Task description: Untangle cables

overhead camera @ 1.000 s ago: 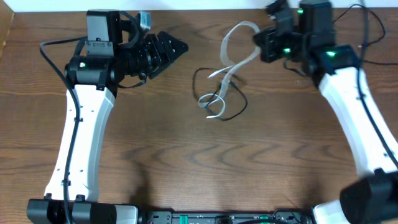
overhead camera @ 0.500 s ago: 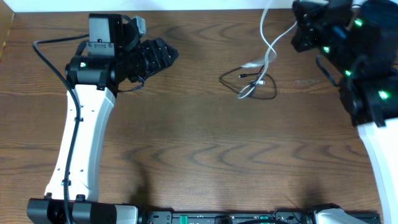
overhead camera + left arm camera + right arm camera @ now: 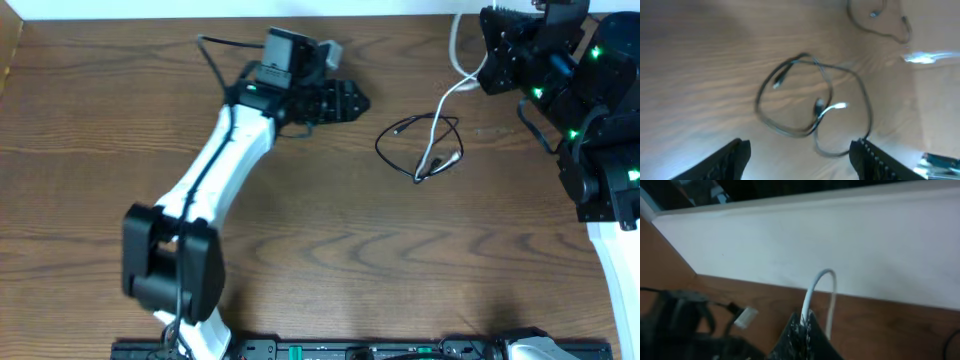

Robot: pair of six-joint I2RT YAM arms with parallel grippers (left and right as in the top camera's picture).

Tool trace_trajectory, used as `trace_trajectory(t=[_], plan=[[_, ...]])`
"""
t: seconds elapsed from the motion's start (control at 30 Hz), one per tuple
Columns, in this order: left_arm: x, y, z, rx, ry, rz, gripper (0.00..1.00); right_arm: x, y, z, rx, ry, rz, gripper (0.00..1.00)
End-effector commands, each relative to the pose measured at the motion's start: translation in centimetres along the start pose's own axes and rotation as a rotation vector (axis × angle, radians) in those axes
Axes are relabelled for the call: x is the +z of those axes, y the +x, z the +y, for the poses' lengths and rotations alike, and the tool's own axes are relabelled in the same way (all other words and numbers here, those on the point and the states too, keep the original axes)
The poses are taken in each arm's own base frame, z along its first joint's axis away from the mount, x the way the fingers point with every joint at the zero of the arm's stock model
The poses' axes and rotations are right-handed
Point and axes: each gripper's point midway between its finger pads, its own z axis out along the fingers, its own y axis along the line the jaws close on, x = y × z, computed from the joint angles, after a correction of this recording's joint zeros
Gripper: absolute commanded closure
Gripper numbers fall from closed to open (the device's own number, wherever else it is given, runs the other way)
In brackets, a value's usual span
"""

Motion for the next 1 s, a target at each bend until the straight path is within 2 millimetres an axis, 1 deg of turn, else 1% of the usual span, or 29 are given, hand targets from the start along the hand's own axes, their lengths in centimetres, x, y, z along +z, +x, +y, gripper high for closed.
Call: trace_trajectory(t=[0.0,0.07,0.1,0.13,0.23,0.27,0.33,0.37,0.4,0.43,0.5,0.53,0.57,0.63,0.7,0.77,0.83,0.87,0.9,0.93,0.97], plan=[[3.3,1.4,-2.5,-0.044,0.184,0.081,0.32,-0.2,-0.1,0.0,0.015,0.000,0.002,0.99],[4.8,2.0,-3.5,-0.031,0.262,0.108,0.31,-0.2,0.0,0.0,0.015,0.001,0.005,0.99],[6.2,2.8,-4.3,-0.027,0.313,0.139,0.31,-0.2,0.0,0.0,0.016,0.001,0.007,0.99],[6.8,3.2,-4.6,-0.020,0.328,0.150,0.31,-0.2,0.0,0.0,0.017,0.001,0.008,0.99],[8.7,5.2,-5.3,-0.011,0.338,0.200,0.31,-0.2,0.1,0.0,0.016,0.002,0.009,0.99],[9.5,6.3,-5.9,-0.004,0.342,0.228,0.31,-0.2,0.1,0.0,0.016,0.002,0.009,0.99],[10.4,7.8,-6.9,0.031,0.351,0.257,0.31,-0.2,0.1,0.0,0.017,0.002,0.009,0.99],[10.8,8.4,-7.1,0.043,0.336,0.264,0.31,-0.2,0.1,0.0,0.017,0.002,0.011,0.99],[11.3,8.8,-6.9,0.044,0.299,0.265,0.32,-0.2,0.2,0.0,0.018,0.003,0.013,0.99],[11.8,9.2,-6.1,0.034,0.235,0.259,0.36,-0.2,0.3,-0.1,0.018,0.004,0.017,0.99],[12.0,9.3,-4.7,0.017,0.158,0.253,0.45,-0.2,0.4,-0.1,0.019,0.006,0.023,0.99],[12.1,9.4,-3.5,0.000,0.100,0.251,0.58,-0.3,0.5,-0.5,0.020,0.017,0.027,0.99],[11.9,9.3,-2.2,-0.021,0.046,0.248,0.76,-0.4,0.5,-1.0,0.024,0.029,0.029,0.99],[11.6,9.2,-0.7,-0.042,-0.013,0.242,0.92,-0.5,0.4,-1.7,0.029,0.050,0.026,0.99],[11.0,8.7,1.3,-0.056,-0.079,0.233,0.93,-0.9,0.0,-3.5,0.037,0.110,0.011,0.99],[10.1,8.2,2.7,-0.057,-0.123,0.224,0.92,-1.3,-0.3,-5.3,0.044,0.171,-0.004,0.99],[7.7,6.7,4.6,-0.055,-0.198,0.190,0.93,-2.3,-0.7,-8.6,0.061,0.285,-0.021,0.99],[6.0,5.7,5.6,-0.057,-0.253,0.158,0.92,-2.8,-0.8,-10.0,0.070,0.332,-0.024,0.99],[4.4,4.8,6.3,-0.057,-0.299,0.126,0.92,-3.3,-0.8,-11.2,0.077,0.372,-0.027,0.99],[3.2,4.0,6.8,-0.058,-0.334,0.100,0.93,-4.1,-0.8,-12.9,0.089,0.430,-0.029,0.99],[1.4,3.1,7.2,-0.057,-0.377,0.062,0.93,-4.6,-0.8,-13.9,0.096,0.464,-0.032,0.99]])
